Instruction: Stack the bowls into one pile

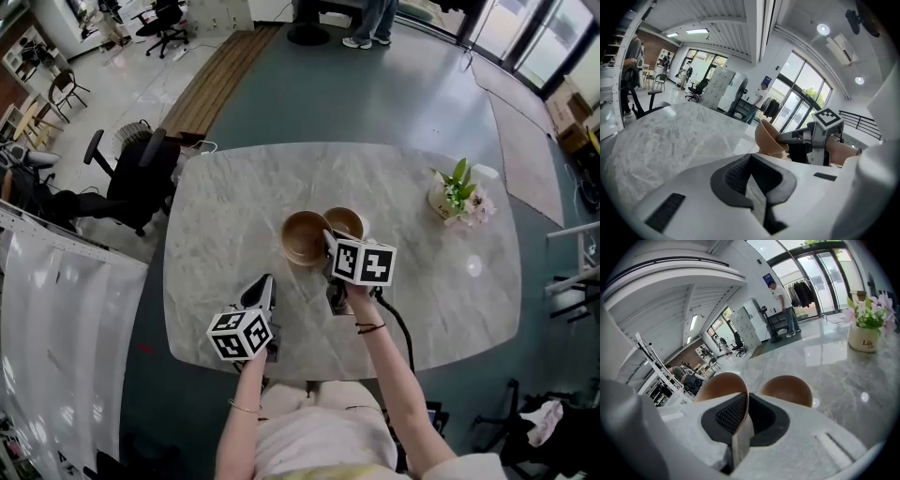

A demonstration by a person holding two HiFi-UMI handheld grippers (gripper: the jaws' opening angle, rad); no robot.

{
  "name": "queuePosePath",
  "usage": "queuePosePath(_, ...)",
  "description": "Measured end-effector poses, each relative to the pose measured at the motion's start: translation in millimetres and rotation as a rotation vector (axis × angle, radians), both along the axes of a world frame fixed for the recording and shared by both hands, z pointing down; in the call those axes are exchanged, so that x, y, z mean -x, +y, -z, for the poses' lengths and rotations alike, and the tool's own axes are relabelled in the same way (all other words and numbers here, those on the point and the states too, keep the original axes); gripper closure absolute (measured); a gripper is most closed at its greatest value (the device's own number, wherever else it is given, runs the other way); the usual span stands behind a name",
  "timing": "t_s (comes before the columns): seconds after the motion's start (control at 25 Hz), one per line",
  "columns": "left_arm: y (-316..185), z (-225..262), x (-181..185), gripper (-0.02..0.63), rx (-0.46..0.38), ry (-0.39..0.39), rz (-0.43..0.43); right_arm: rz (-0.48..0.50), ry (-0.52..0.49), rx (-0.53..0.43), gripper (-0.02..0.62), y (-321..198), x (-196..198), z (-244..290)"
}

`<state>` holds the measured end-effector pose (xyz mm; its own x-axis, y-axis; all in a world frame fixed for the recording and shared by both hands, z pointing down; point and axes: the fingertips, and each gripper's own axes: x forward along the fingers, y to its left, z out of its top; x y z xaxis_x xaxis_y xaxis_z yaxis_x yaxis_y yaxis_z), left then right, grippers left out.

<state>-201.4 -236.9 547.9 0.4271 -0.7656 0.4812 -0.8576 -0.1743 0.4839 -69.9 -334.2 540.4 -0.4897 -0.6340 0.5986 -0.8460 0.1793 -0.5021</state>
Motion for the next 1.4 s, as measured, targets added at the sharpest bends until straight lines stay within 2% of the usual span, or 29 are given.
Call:
queuePosePath(0.32, -9, -1, -29, 0.606, 0.006, -0.001, -0.058, -0.130, 0.020, 0.013, 0.572, -10, -56, -8)
queuePosePath(0.64, -18, -8, -49, 0.606, 0.024, -0.007, -0.092, -0.192, 0.064, 0.044, 0.572, -20, -88, -25)
queuePosePath(0.96, -22, -17, -62, 0.606, 0.045, -0.007, -0.109, -0.185, 0.147, 0.062, 0.572, -25, -97, -42)
queuePosePath(1.16, -22, -22, -64, 0.606, 0.055, -0.008, -0.106, -0.162, 0.238, 0.042, 0.572, -27, -98, -46)
queuePosePath(1.4, -21, -22, -63, 0.606, 0.061, -0.010, -0.101, -0.110, 0.298, 0.013, 0.572, -30, -87, -46)
